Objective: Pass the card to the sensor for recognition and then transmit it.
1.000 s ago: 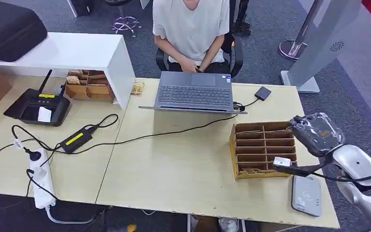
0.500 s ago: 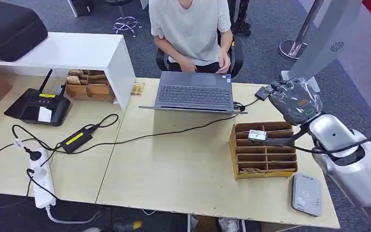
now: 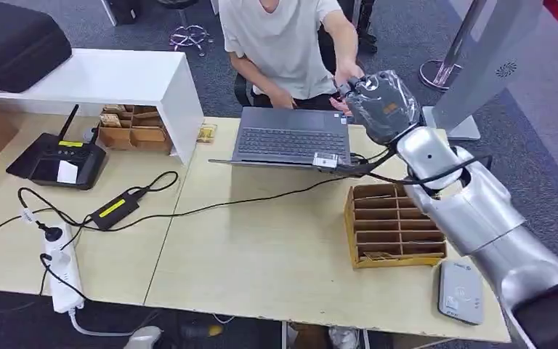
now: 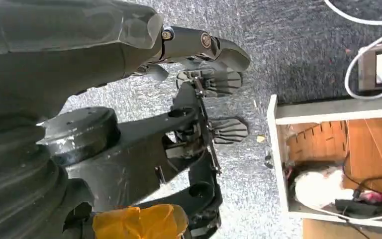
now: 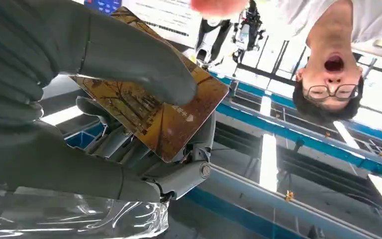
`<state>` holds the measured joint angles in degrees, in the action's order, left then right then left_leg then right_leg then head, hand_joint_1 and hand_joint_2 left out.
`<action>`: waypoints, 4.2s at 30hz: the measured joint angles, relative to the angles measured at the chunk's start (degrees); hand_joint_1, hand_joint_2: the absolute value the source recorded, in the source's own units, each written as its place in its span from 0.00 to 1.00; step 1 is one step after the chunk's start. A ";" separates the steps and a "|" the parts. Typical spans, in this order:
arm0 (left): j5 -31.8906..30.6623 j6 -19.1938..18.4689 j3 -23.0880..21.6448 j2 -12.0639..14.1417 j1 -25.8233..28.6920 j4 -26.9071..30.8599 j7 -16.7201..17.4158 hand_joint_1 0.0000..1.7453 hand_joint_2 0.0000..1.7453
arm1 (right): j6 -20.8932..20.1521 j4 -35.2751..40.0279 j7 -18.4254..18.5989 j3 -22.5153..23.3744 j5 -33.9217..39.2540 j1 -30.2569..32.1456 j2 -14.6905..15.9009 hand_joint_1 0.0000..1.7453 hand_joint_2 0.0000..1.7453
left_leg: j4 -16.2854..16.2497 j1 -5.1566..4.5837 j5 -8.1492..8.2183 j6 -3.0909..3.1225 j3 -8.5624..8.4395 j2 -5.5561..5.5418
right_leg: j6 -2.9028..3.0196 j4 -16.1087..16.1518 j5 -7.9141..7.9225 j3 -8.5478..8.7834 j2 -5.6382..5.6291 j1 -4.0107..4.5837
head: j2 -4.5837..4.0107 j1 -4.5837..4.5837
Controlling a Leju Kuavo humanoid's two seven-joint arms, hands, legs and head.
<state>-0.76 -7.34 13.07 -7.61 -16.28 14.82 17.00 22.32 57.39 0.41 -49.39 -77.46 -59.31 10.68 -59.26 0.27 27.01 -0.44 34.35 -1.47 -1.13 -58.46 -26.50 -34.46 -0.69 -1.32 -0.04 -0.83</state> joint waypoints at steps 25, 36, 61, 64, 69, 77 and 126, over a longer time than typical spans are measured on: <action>-1.84 0.81 -0.92 -2.36 -1.26 -0.90 0.86 0.00 1.00 | 5.31 -24.32 2.39 -2.30 -1.71 -4.70 -13.17 0.00 1.00 | -0.03 0.03 -0.01 -0.04 0.16 -0.03 | 0.03 0.06 0.02 -0.15 0.01 0.03 | 0.00 -0.02; -1.97 1.55 -0.98 -2.77 -1.30 -0.92 1.51 0.00 1.00 | 5.31 -25.10 1.66 -2.19 -2.34 -4.69 -13.58 0.00 1.00 | -0.03 0.03 -0.02 -0.04 0.14 -0.01 | 0.03 0.05 0.02 -0.16 0.00 0.03 | 0.00 -0.02; 0.65 1.60 -0.96 -0.89 0.57 -1.03 -2.88 0.00 1.00 | 11.10 2.18 -3.65 4.30 7.41 11.39 -1.82 0.00 1.00 | -0.03 0.04 0.07 -0.03 0.14 0.03 | 0.02 0.11 0.01 -0.17 -0.05 0.03 | 0.00 -0.02; 0.83 1.57 -0.96 -0.52 1.15 -1.03 -3.58 0.00 1.00 | 11.10 7.49 -3.89 5.05 8.02 14.53 0.58 0.00 1.00 | -0.03 0.04 0.07 -0.03 0.13 0.03 | 0.02 0.12 0.01 -0.17 -0.04 0.04 | 0.00 -0.02; 1.40 1.60 -0.96 0.09 2.02 -1.03 -4.52 0.00 1.00 | 11.28 14.88 -4.74 6.12 9.09 19.25 4.21 0.00 1.00 | -0.02 0.04 0.07 -0.03 0.11 0.03 | 0.02 0.10 0.01 -0.16 -0.04 0.04 | 0.00 0.00; 1.81 1.71 -0.92 0.77 2.55 -1.03 -5.24 0.00 1.00 | 11.23 21.30 -5.88 7.54 10.49 23.65 8.18 0.00 1.00 | -0.02 0.04 0.07 -0.03 0.11 0.05 | 0.02 0.10 0.01 -0.15 -0.04 0.04 | 0.00 -0.02; 1.42 0.50 0.18 2.80 5.82 -1.03 -8.46 0.00 1.00 | -9.29 25.17 -12.50 14.05 26.49 33.92 21.04 0.00 1.00 | -0.01 0.03 0.07 -0.03 0.10 0.04 | 0.02 0.14 0.01 -0.12 0.00 0.03 | 0.00 -0.02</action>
<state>0.66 -6.84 13.25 -4.81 -10.45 13.79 8.55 13.03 82.55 -12.09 -35.34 -50.97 -25.39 31.72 -59.27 0.30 27.08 -0.47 34.45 -1.43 -1.12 -58.32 -26.49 -34.57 -0.70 -1.29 -0.04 -0.85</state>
